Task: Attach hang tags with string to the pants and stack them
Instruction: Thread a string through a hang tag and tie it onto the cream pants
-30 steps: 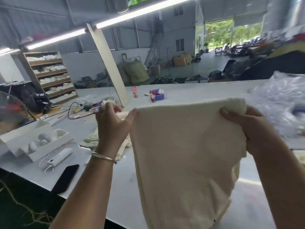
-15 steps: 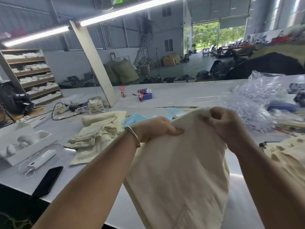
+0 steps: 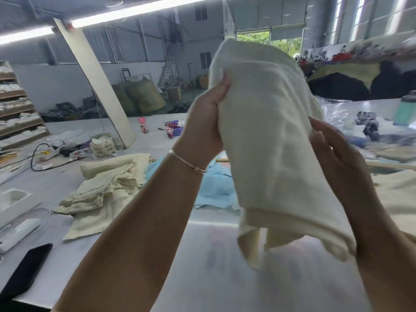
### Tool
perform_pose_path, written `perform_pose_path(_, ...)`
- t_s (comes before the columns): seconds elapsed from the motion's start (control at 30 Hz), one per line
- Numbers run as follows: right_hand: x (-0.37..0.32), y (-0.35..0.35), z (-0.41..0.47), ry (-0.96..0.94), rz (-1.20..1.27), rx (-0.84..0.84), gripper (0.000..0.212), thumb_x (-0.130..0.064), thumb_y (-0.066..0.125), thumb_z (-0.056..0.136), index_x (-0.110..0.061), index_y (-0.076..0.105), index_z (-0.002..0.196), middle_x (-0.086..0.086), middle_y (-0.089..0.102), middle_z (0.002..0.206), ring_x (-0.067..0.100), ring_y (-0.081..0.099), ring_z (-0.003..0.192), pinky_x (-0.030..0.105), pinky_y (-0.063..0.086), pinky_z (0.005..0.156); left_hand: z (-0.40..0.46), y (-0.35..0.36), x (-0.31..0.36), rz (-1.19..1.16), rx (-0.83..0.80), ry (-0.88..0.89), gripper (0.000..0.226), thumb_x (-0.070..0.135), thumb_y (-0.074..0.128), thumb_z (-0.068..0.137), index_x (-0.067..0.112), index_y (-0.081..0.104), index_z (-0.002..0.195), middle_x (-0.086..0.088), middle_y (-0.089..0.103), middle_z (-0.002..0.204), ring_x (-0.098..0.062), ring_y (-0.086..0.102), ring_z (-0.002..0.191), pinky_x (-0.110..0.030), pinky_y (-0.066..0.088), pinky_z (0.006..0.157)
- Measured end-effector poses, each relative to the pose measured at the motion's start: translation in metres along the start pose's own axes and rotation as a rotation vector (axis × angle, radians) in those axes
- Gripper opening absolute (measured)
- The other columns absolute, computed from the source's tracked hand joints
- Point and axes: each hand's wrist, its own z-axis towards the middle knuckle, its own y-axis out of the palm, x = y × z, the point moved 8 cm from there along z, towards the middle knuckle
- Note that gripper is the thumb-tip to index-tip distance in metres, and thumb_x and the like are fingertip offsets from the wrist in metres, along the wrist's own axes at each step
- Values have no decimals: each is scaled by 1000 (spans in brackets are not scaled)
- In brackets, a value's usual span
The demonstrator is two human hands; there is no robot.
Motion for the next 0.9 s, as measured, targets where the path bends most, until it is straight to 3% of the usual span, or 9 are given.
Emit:
perform_pose_path(0.1, -3, 40, -3, -47, -134, -89, 40, -40, 42, 95, -28, 59, 130, -9, 54, 137, 8, 45, 130, 34, 29, 114, -9, -65, 16, -21, 112, 110, 43, 29, 45, 102, 2, 77, 91, -13, 75, 89, -24, 73, 79, -33, 59, 67)
perform_pose_path(0.2, 20, 101, -29, -57, -336, -221, 38, -37, 45, 96, -26, 61, 128, -3, 55, 138, 18, 49, 128, 37, 33, 111, -29, -152, 9, 29, 260, 49, 31, 27, 56, 94, 6, 79, 91, -14, 75, 100, -25, 73, 88, -32, 59, 69)
perform_pose_path(0.3, 71, 175, -96, 48, -574, -480, 38, -42, 45, 96, -32, 57, 130, -4, 52, 141, 23, 48, 129, 44, 37, 105, -60, -264, -38, 182, 488, -266, 30, 21, 57, 93, 0, 71, 110, -19, 71, 110, -26, 72, 91, -34, 61, 74)
perform_pose_path(0.4, 141, 240, -192, 191, -749, -863, 52, -52, 39, 96, -38, 32, 146, -5, 26, 157, 18, 25, 144, 40, 22, 112, -102, -375, -87, 759, 718, -640, 38, 16, 60, 95, -9, 58, 123, -29, 61, 123, -38, 63, 107, -43, 53, 90)
perform_pose_path(0.47, 167, 260, -238, 247, -808, -1006, 58, -55, 35, 94, -39, 26, 149, -4, 14, 161, 15, 14, 147, 40, -7, 116, -117, -412, -112, 1174, 676, -783, 45, 15, 67, 89, -15, 56, 120, -33, 58, 122, -43, 57, 114, -45, 47, 91)
perform_pose_path(0.5, 172, 264, -247, 255, -807, -1021, 58, -54, 37, 89, -37, 39, 144, 0, 27, 158, 18, 24, 145, 38, -18, 113, -121, -419, -127, 1238, 627, -784, 42, 15, 70, 85, -11, 58, 116, -30, 60, 119, -41, 58, 112, -41, 47, 89)
perform_pose_path(0.6, 169, 267, -250, 188, -863, -984, 56, -54, 39, 74, -30, 72, 113, 1, 67, 123, 17, 44, 120, 34, -3, 114, -120, -412, -173, 1250, 391, -711, 16, 15, 74, 78, 16, 64, 90, -5, 65, 96, -25, 64, 96, -27, 45, 75)
perform_pose_path(0.73, 179, 271, -243, 162, -906, -918, 51, -51, 39, 79, -32, 70, 114, -2, 65, 127, 15, 44, 122, 34, 15, 106, -119, -384, -235, 1235, 20, -721, 21, 27, 79, 70, 26, 62, 81, 8, 58, 86, -10, 57, 80, -26, 47, 76)
perform_pose_path(0.9, 187, 243, -232, 347, -997, -606, 62, -52, 30, 85, -24, 56, 134, 6, 44, 148, 27, 43, 135, 42, 12, 109, -116, -387, -244, 1404, 42, -644, 31, 46, 73, 62, 30, 55, 82, 13, 50, 91, -6, 50, 83, -17, 36, 63)
